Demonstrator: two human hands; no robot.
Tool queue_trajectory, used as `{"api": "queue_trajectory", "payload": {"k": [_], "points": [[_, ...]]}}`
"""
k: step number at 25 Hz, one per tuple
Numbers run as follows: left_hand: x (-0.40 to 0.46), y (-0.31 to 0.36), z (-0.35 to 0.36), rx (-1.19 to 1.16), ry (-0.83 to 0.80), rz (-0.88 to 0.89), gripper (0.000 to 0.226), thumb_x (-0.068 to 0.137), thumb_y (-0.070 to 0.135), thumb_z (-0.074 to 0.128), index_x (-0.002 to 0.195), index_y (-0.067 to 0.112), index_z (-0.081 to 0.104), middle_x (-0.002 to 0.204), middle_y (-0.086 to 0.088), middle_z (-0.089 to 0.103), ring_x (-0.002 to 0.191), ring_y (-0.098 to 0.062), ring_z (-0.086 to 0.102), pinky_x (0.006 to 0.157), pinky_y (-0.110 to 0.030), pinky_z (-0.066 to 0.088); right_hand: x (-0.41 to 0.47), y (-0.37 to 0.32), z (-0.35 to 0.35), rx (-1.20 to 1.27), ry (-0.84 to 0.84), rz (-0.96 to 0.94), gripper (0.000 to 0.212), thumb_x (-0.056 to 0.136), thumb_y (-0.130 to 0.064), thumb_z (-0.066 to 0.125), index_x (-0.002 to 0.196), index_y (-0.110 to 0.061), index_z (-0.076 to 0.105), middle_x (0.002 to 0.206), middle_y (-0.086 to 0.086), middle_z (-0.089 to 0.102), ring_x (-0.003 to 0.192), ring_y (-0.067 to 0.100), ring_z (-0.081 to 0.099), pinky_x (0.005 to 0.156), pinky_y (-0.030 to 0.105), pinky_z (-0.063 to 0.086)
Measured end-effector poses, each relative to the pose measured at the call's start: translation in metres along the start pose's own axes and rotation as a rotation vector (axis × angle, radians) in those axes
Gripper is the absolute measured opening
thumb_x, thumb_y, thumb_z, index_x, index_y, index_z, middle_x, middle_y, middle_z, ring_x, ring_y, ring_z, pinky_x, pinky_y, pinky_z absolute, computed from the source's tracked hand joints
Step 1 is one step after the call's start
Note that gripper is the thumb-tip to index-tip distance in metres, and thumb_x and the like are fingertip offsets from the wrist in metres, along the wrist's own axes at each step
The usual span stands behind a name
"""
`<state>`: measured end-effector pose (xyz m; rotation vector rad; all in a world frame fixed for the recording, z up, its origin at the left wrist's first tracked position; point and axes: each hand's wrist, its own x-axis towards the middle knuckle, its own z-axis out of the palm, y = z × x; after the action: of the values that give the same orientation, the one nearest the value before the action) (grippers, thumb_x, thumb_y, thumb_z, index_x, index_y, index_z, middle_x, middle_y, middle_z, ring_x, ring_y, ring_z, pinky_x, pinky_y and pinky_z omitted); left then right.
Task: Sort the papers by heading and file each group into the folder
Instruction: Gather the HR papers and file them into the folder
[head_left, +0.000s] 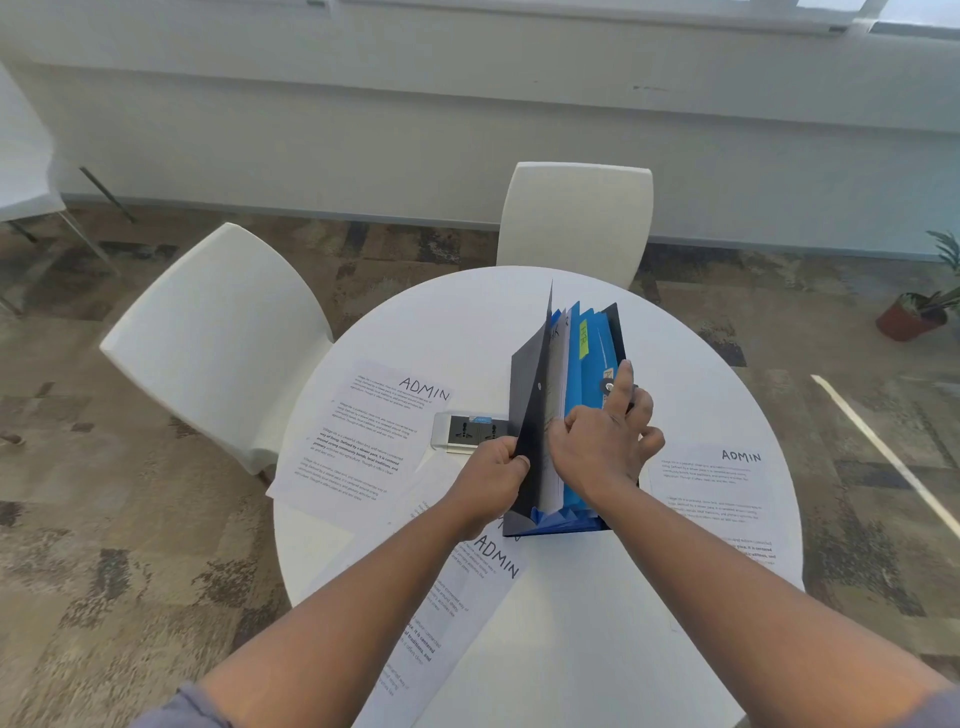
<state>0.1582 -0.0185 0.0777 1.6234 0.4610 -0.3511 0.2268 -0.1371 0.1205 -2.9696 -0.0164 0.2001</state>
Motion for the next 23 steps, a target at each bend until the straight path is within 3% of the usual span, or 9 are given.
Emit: {"api": "queue_trajectory", "payload": {"k": [4,10,13,16,19,23], "points": [[-0.0015,0.0006,-0.0006,0.001,0.002,-0.003,0.026,0.109,0.017,0.04,0.117,0.014,0.065,0.114,-0.014,0.072,0.105,-0.032,0.07,0.079,-0.033,0.061,0.0021,-0.0005,0.0027,-0.022,-0.05,0.0,0.024,0.098,-0.04,0.052,0.094,-0.027,0.072,0.169,-0.003,-0.02,0.154,0.034,-0.008,0.107,0.056,0.022],[0.0038,-0.0049,-0.0008,0.028,0.0,-0.01,0.025,0.109,0.019,0.041,0.118,0.016,0.064,0.113,-0.012,0.071,0.107,-0.031,0.068,0.094,-0.045,0.06,0.0061,-0.0026,-0.0008,0.022,-0.116,0.033,0.019,0.094,-0.041,0.056,0.085,-0.029,0.066,0.171,0.001,-0.012,0.155,0.034,-0.007,0.11,0.057,0.02],[0.003,-0.0052,-0.0002,0.039,-0.003,-0.011,0.025,0.109,0.019,0.041,0.12,0.016,0.063,0.115,-0.011,0.07,0.108,-0.029,0.068,0.095,-0.044,0.06,0.0073,-0.0008,0.0003,0.058,-0.101,0.041,0.012,0.094,-0.029,0.057,0.084,-0.028,0.064,0.171,0.001,-0.009,0.155,0.034,-0.003,0.109,0.054,0.021],[0.0022,-0.0031,-0.0005,0.042,-0.014,-0.013,0.026,0.11,0.019,0.039,0.122,0.016,0.062,0.116,-0.01,0.07,0.108,-0.029,0.067,0.095,-0.044,0.06,0.0051,-0.0026,0.0048,0.077,-0.049,0.035,0.017,0.096,-0.032,0.056,0.081,-0.028,0.062,0.172,0.0,-0.006,0.155,0.034,0.0,0.108,0.053,0.024],[0.0038,-0.0036,-0.0018,0.029,-0.017,-0.007,0.026,0.109,0.019,0.04,0.119,0.015,0.064,0.114,-0.014,0.071,0.108,-0.035,0.068,0.094,-0.05,0.06,0.0075,-0.0052,0.0056,0.083,-0.102,0.057,0.016,0.095,-0.032,0.056,0.086,-0.027,0.069,0.172,0.001,-0.006,0.155,0.034,-0.003,0.11,0.053,0.024],[0.0033,-0.0027,-0.0022,0.013,-0.011,0.002,0.028,0.109,0.017,0.039,0.12,0.016,0.065,0.115,-0.012,0.072,0.109,-0.033,0.068,0.089,-0.041,0.061,0.0087,-0.007,0.0006,0.099,-0.135,0.061,0.014,0.091,-0.03,0.058,0.081,-0.028,0.069,0.172,0.0,-0.008,0.154,0.035,-0.006,0.11,0.054,0.021]]}}
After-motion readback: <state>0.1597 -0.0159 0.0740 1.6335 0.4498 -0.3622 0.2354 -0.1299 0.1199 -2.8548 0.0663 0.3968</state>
